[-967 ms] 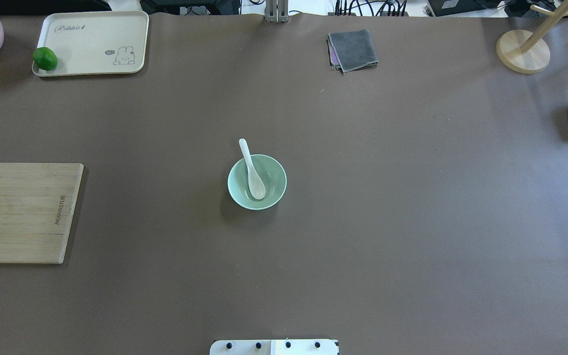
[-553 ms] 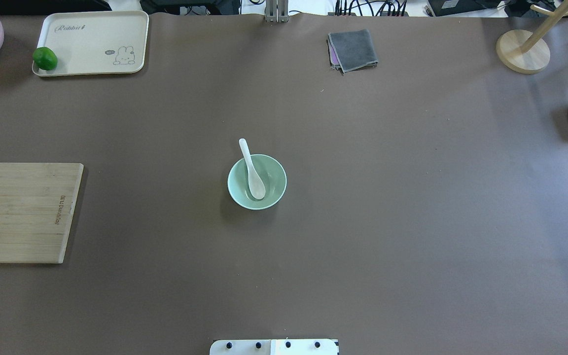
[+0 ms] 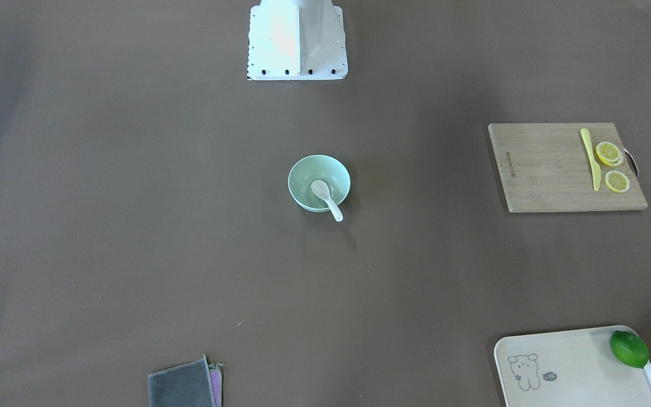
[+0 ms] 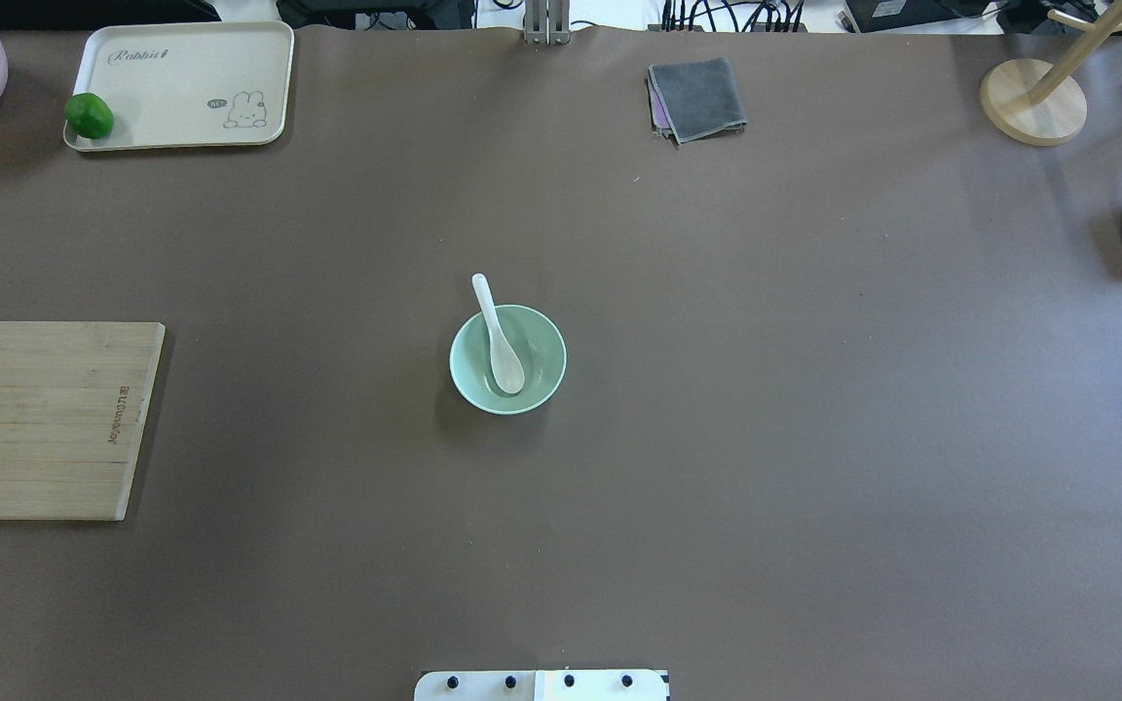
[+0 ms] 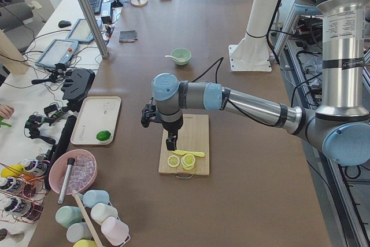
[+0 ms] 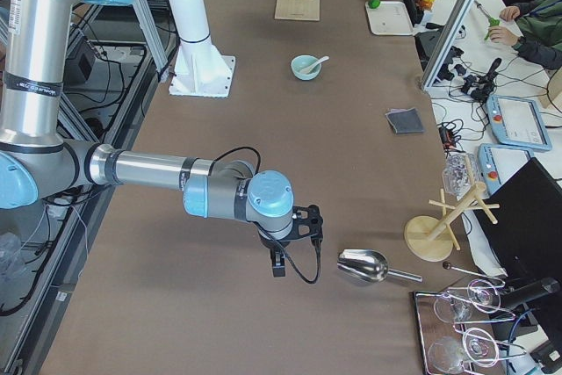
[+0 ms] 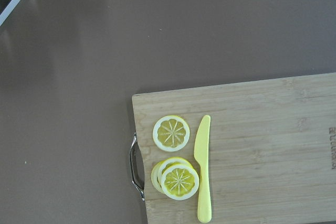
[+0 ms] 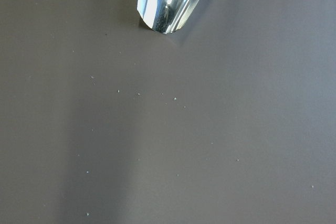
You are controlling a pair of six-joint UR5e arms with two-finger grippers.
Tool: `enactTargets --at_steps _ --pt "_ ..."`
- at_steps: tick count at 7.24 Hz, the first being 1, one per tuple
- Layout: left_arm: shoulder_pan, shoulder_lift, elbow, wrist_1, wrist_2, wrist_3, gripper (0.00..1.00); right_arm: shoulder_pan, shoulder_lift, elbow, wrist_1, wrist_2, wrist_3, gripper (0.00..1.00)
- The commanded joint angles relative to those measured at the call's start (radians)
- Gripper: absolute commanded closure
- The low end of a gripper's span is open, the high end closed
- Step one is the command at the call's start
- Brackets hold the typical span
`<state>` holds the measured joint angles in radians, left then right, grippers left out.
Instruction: Place spoon in bowl
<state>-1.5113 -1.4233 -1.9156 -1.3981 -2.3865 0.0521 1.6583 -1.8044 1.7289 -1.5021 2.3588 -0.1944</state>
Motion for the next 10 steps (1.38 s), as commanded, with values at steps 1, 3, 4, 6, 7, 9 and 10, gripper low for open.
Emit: enactTargets --at_steps 1,3,4,6,7,9,10 --pt "-0.030 0.119 0.081 -0.232 -0.063 -0.005 0.02 0.000 -0.001 -0.020 0.026 0.010 0.001 0.00" --pt "-0.078 0.118 0.076 -0.232 -0.078 -0.005 0.02 0.000 -0.001 -0.020 0.026 0.011 0.003 0.00" --pt "-0.117 0.119 0.070 -0.240 -0.089 0.002 0.01 0.000 -0.001 -0.020 0.028 0.011 0.003 0.00" --pt "-0.176 0.130 0.070 -0.242 -0.042 0.002 0.02 0.000 -0.001 -0.020 0.028 0.011 0.001 0.00" --pt "-0.182 0.130 0.070 -0.242 -0.042 0.002 0.02 0.000 -0.001 -0.020 0.031 0.013 0.001 0.00" --pt "-0.184 0.130 0.073 -0.240 -0.040 0.000 0.02 0.000 -0.001 -0.020 0.031 0.013 0.001 0.00" --pt "-0.184 0.130 0.075 -0.240 -0.040 0.000 0.01 0.000 -0.001 -0.020 0.031 0.013 0.000 0.00"
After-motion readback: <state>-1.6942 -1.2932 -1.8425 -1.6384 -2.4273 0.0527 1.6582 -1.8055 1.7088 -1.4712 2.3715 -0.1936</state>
